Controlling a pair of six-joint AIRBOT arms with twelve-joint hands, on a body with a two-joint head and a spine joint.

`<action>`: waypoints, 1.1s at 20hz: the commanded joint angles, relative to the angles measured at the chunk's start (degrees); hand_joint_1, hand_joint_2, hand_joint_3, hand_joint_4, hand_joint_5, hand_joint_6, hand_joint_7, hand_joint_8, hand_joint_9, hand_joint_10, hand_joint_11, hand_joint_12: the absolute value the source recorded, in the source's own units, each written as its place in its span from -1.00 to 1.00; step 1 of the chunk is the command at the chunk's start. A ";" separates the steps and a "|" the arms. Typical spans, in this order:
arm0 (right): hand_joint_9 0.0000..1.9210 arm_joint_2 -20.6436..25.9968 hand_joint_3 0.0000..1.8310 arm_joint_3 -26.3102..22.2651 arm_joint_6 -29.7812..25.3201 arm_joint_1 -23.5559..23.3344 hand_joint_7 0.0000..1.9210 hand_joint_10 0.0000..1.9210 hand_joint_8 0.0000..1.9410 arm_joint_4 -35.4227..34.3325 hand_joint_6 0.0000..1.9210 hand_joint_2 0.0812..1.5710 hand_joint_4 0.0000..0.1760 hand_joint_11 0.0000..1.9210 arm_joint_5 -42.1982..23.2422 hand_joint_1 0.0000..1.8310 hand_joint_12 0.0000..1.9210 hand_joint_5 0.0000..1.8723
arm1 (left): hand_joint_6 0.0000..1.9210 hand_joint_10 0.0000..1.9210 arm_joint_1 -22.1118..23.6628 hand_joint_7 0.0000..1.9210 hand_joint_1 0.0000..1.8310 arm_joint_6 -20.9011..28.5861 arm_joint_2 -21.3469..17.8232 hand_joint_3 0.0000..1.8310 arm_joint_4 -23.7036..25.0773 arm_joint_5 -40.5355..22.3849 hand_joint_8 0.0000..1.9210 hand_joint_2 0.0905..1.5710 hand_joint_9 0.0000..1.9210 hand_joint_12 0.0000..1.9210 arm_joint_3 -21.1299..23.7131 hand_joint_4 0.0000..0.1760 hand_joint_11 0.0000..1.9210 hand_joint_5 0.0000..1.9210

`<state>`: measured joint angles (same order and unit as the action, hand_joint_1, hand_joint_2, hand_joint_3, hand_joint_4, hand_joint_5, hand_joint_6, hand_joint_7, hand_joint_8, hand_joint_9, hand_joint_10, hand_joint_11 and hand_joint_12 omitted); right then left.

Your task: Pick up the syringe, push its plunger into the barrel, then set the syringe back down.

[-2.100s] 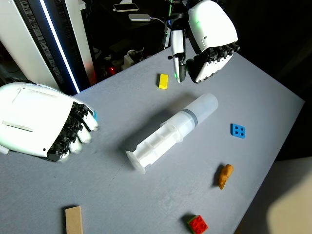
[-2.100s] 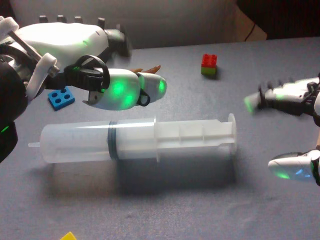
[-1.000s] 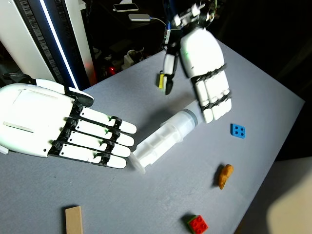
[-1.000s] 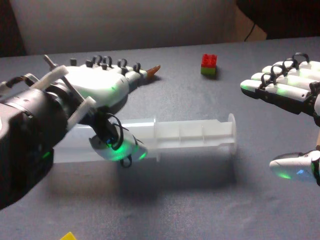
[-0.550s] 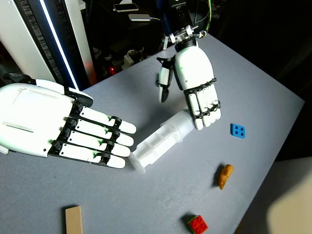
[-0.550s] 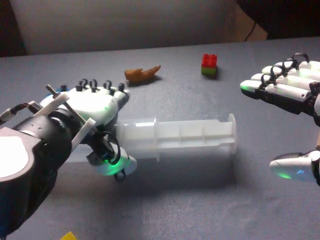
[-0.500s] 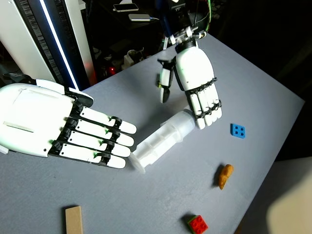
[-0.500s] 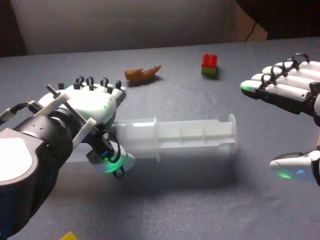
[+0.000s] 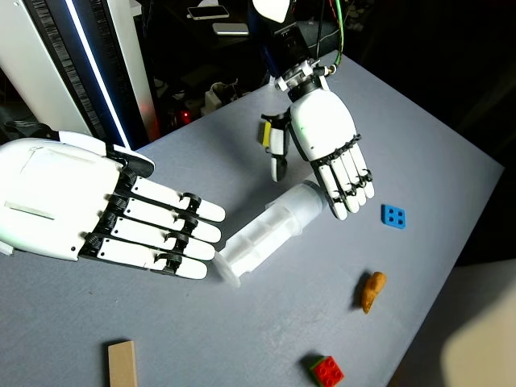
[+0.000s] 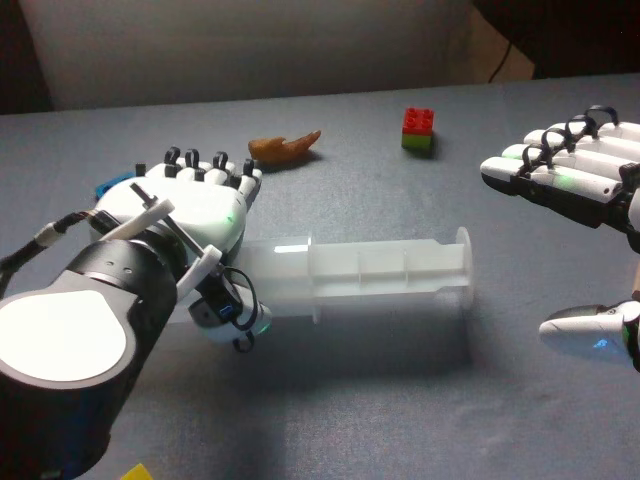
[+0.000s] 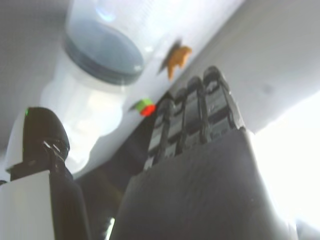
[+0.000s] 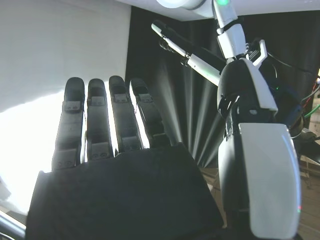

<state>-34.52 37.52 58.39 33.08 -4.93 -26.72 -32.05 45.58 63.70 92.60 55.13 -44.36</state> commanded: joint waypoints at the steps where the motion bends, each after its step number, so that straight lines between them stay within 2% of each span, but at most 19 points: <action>1: -0.96 0.17 -1.00 -0.05 -0.21 -0.39 -0.95 -1.00 -1.00 -0.08 -0.99 0.40 -1.00 -1.00 -6.39 -0.66 -0.83 -0.96 | -1.00 -1.00 0.12 -1.00 -0.17 0.08 0.29 -1.00 4.49 3.97 -1.00 0.33 -1.00 -1.00 -0.27 -1.00 -1.00 -1.00; 4: -0.98 0.17 -1.00 -0.05 -0.22 -0.38 -0.96 -1.00 -1.00 -0.08 -1.00 0.42 -1.00 -1.00 -6.35 -0.69 -0.92 -0.98 | -1.00 -1.00 -0.86 -1.00 -0.13 0.08 1.07 -1.00 4.49 5.18 -1.00 0.32 -1.00 -1.00 -0.94 -1.00 -1.00 -1.00; 7: -0.97 0.17 -1.00 -0.05 -0.24 -0.38 -0.95 -1.00 -1.00 -0.08 -1.00 0.41 -1.00 -1.00 -6.35 -0.69 -0.84 -0.98 | -1.00 -1.00 -1.68 -1.00 -0.22 0.08 2.27 -0.99 4.74 7.08 -1.00 0.36 -1.00 -1.00 -1.58 -1.00 -1.00 -1.00; 14: -0.98 0.17 -1.00 -0.05 -0.27 -0.38 -0.97 -1.00 -1.00 -0.08 -1.00 0.42 -1.00 -1.00 -6.28 -0.70 -0.87 -0.99 | -1.00 -1.00 -2.90 -1.00 -0.24 2.04 5.37 -1.00 5.46 7.59 -1.00 0.38 -1.00 -1.00 -3.82 -1.00 -0.99 -1.00; 17: -0.99 0.17 -1.00 -0.05 -0.29 -0.38 -0.97 -1.00 -1.00 -0.08 -1.00 0.42 -1.00 -1.00 -6.24 -0.69 -0.89 -0.99 | -1.00 -1.00 -3.19 -1.00 -0.18 2.04 6.36 -1.00 5.48 7.60 -1.00 0.36 -1.00 -1.00 -4.57 -1.00 -1.00 -1.00; 18: -0.97 0.17 -1.00 -0.05 -0.30 -0.38 -0.96 -1.00 -1.00 -0.08 -1.00 0.42 -1.00 -1.00 -6.24 -0.67 -0.84 -0.98 | -1.00 -1.00 -3.27 -1.00 -0.23 2.04 6.63 -0.99 5.48 7.60 -1.00 0.38 -1.00 -1.00 -4.77 -1.00 -1.00 -1.00; 19: -0.99 0.17 -1.00 -0.05 -0.30 -0.38 -0.97 -1.00 -1.00 -0.08 -1.00 0.43 -1.00 -1.00 -6.24 -0.70 -0.88 -0.99 | -1.00 -1.00 -3.30 -1.00 -0.26 2.04 6.93 -0.99 5.49 7.59 -1.00 0.39 -1.00 -1.00 -4.98 -1.00 -0.99 -1.00; 22: -0.97 0.17 -1.00 -0.04 -0.32 -0.38 -0.95 -1.00 -1.00 -0.08 -1.00 0.42 -1.00 -1.00 -6.24 -0.67 -0.87 -0.98 | -1.00 -1.00 -3.26 -1.00 -0.23 3.89 7.52 -1.00 5.47 7.60 -1.00 0.37 -1.00 -0.99 -5.41 -1.00 -0.98 -1.00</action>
<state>-34.52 37.52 58.37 33.12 -4.95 -26.52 -35.59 49.89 71.09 93.41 59.86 -49.65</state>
